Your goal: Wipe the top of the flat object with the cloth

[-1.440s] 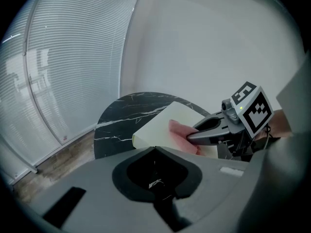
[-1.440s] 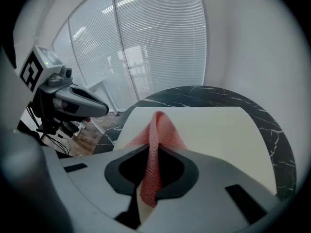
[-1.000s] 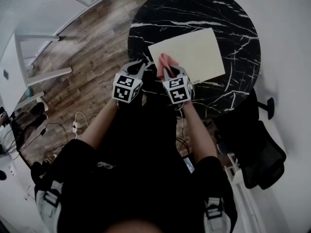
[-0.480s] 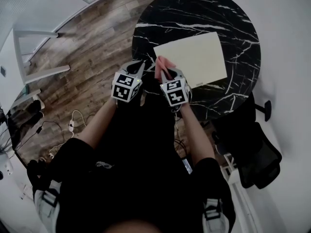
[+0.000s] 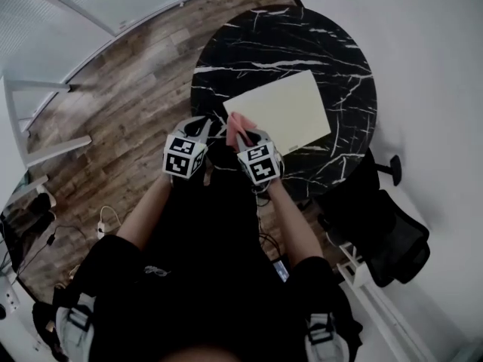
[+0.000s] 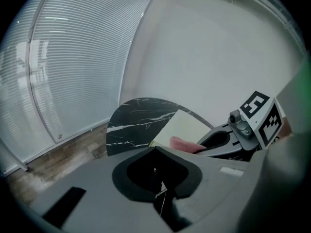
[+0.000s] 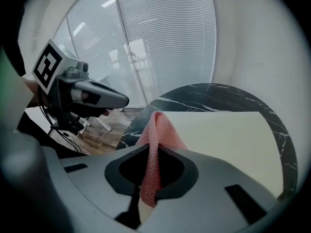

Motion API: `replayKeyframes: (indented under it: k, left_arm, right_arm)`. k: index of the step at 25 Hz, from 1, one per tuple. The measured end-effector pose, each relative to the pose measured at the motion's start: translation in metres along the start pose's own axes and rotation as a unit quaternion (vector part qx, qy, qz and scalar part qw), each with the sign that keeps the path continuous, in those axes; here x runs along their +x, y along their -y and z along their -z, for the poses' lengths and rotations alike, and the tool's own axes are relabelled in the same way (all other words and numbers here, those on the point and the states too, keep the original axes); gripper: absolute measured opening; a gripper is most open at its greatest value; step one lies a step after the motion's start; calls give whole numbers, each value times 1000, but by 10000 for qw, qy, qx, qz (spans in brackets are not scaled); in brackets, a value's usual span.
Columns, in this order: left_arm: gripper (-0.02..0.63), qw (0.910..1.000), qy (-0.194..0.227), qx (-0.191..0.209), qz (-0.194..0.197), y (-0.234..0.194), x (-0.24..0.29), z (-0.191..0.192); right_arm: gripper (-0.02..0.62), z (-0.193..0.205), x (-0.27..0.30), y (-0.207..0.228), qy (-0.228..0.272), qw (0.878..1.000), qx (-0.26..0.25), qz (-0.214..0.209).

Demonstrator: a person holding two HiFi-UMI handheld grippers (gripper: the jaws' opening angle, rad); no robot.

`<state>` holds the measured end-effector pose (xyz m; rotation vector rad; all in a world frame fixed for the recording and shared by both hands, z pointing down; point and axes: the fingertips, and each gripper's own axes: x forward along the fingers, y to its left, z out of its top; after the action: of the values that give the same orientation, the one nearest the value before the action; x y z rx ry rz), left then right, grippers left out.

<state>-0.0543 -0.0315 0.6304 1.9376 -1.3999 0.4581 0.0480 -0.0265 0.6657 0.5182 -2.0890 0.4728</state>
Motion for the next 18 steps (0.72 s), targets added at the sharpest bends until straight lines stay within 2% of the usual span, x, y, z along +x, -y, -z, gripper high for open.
replayKeyframes:
  k: [5, 11, 18]
  left_arm:
    - [0, 9993, 92, 180, 322, -3, 6, -20]
    - [0, 9955, 213, 406, 828, 6, 14, -54]
    - [0, 9906, 63, 703, 1171, 37, 35, -63]
  right_arm:
    - [21, -19, -16, 6, 100, 9989, 221, 406]
    - [21, -59, -51, 32, 570, 9899, 500, 1197]
    - [21, -55, -96, 62, 873, 9768, 942, 1712]
